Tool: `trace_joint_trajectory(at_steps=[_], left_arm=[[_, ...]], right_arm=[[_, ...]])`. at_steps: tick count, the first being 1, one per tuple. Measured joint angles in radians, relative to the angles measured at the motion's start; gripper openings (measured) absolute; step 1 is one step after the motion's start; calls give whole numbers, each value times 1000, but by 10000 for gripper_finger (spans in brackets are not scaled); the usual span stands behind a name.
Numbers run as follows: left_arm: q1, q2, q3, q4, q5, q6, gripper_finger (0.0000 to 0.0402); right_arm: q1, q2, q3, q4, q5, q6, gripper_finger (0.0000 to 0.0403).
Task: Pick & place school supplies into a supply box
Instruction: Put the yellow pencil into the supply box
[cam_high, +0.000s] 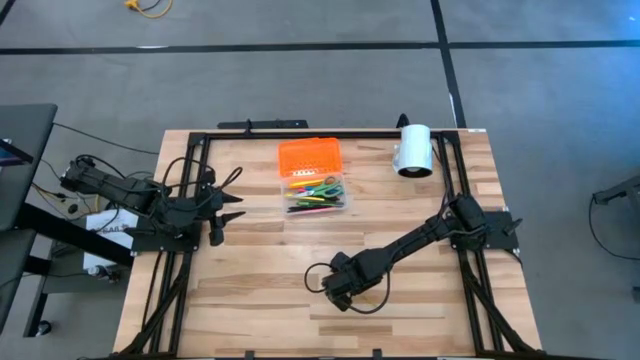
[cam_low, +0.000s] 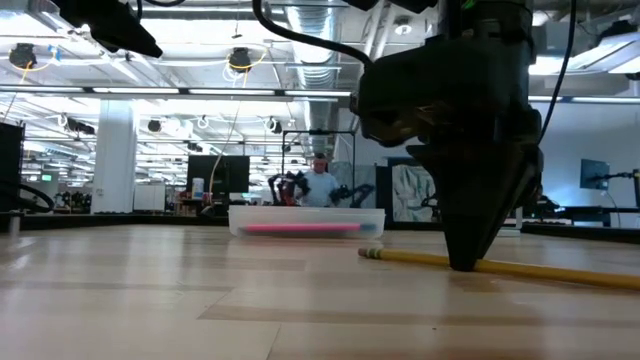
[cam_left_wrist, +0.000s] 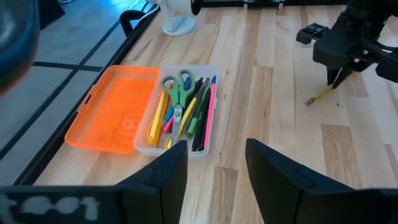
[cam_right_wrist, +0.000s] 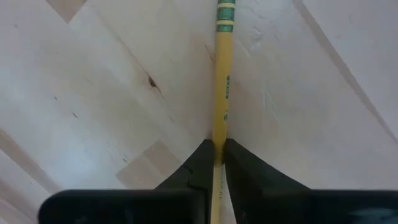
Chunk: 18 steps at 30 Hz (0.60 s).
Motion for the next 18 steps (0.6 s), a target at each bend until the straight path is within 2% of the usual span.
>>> trace_joint_trajectory(at_steps=[13, 18], left_arm=[[0, 0, 0, 0, -3, -5, 153], [0, 0, 0, 0, -4, -5, 153]], right_arm=[[1, 0, -4, 36, -2, -100, 66], [0, 0, -3, 40, -34, -126, 72]])
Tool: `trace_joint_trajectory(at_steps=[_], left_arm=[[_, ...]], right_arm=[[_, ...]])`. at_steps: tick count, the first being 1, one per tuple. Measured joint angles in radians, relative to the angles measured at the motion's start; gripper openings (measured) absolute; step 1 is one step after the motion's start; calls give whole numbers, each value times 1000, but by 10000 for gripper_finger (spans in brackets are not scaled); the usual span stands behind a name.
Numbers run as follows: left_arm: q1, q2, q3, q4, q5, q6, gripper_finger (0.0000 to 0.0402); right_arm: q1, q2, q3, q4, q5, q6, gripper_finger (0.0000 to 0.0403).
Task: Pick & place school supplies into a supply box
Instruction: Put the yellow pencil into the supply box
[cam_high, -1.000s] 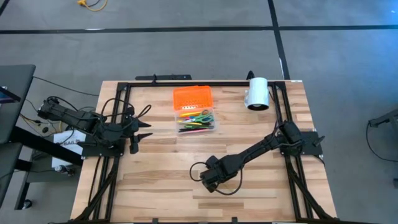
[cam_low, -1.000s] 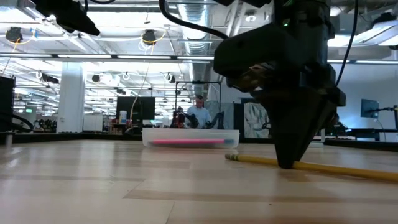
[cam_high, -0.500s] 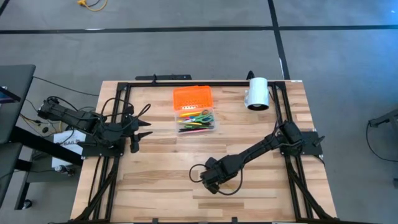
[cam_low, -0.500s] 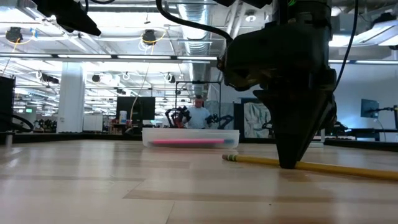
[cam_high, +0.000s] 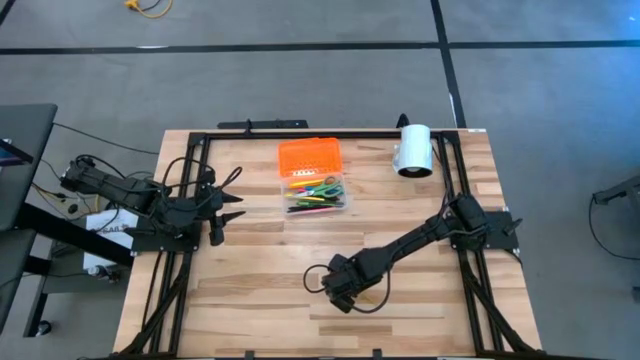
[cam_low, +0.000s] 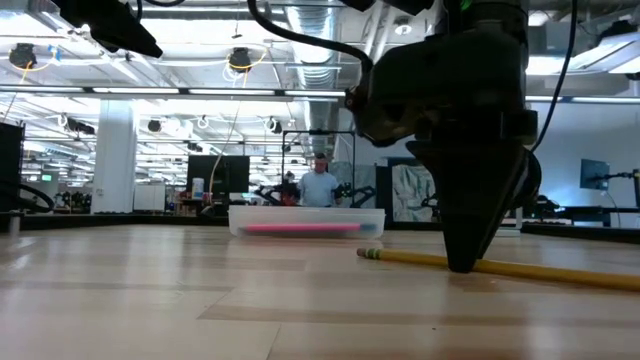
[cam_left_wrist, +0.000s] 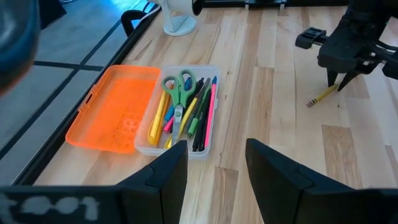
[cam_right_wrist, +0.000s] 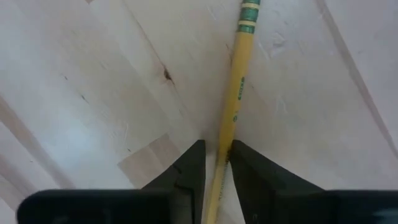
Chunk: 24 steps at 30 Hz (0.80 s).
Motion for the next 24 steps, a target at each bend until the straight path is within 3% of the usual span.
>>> trace_joint_trajectory(at_steps=[18, 24], left_arm=[[0, 0, 0, -1, -1, 17, 153], [0, 0, 0, -1, -1, 18, 153]], right_arm=[[-18, -1, 1, 9, -72, -85, 73], [-21, -1, 1, 15, -76, -112, 104]])
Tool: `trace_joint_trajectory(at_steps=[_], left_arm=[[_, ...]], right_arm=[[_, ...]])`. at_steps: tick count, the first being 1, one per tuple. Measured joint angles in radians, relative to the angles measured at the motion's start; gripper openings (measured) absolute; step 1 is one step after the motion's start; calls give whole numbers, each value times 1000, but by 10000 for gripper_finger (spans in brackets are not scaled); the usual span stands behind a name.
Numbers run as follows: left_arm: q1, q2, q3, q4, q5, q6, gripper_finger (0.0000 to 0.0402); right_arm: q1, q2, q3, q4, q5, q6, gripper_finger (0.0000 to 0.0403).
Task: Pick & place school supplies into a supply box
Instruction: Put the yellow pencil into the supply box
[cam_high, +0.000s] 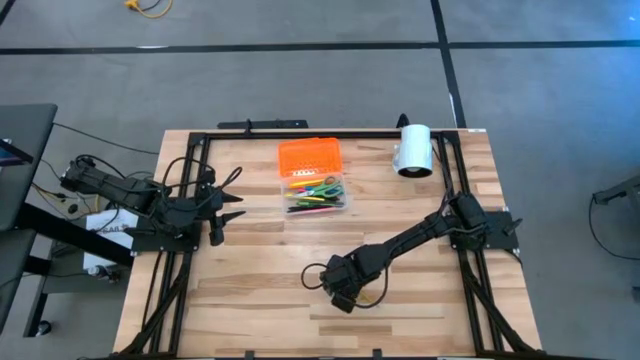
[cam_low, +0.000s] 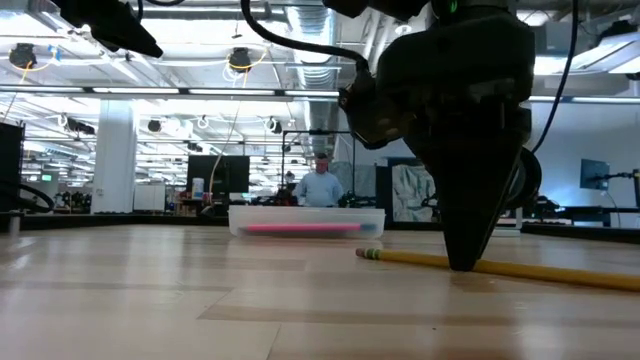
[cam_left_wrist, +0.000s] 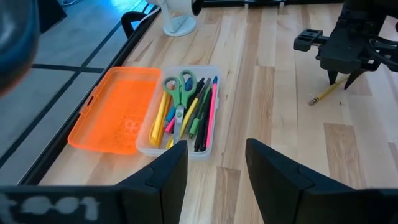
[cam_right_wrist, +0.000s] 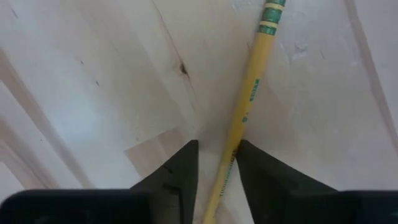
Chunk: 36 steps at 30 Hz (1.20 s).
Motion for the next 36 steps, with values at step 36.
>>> trace_joint_trajectory(at_steps=[36], left_arm=[[0, 0, 0, 39, -18, 0, 153]], right_arm=[[-19, 1, 2, -42, -11, 322, 107]])
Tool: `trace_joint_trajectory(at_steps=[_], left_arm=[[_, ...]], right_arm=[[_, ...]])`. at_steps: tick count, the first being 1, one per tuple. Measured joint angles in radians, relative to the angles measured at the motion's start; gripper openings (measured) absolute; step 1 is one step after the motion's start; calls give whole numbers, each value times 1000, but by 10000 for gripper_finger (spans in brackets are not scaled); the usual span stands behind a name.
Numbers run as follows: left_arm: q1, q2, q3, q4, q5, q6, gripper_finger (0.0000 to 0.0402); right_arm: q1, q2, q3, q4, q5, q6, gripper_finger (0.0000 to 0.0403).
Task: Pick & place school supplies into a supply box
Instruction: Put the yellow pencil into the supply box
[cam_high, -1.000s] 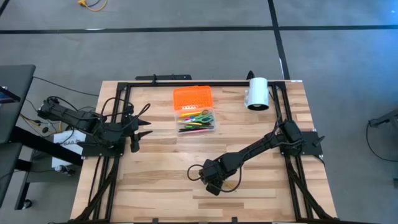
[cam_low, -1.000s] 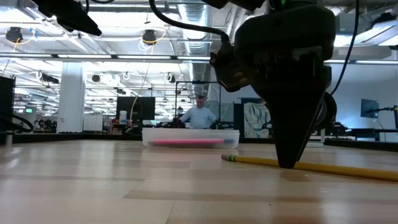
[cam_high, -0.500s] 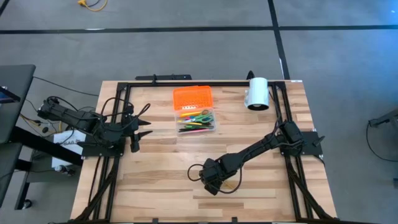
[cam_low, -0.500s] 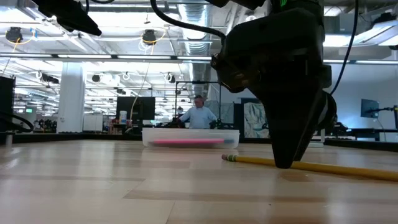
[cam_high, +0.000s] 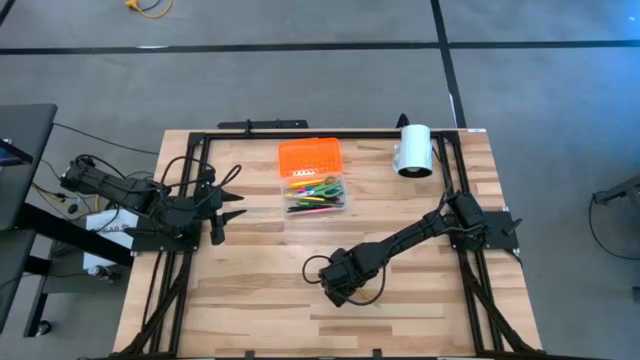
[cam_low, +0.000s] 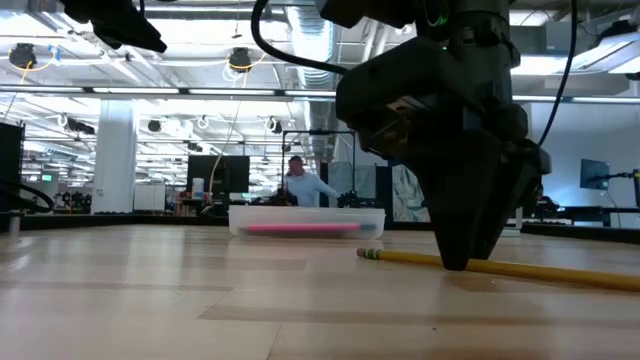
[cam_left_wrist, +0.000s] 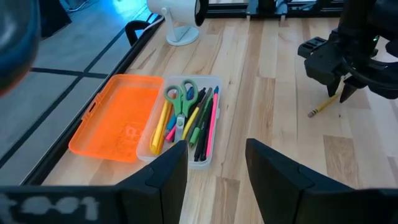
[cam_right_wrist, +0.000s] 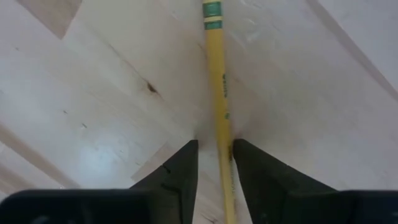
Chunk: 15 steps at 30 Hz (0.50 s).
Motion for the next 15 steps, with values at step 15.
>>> trace_joint_trajectory(at_steps=[15], left_arm=[[0, 0, 0, 0, 0, -9, 153]], right_arm=[[11, 0, 0, -57, -33, -52, 85]])
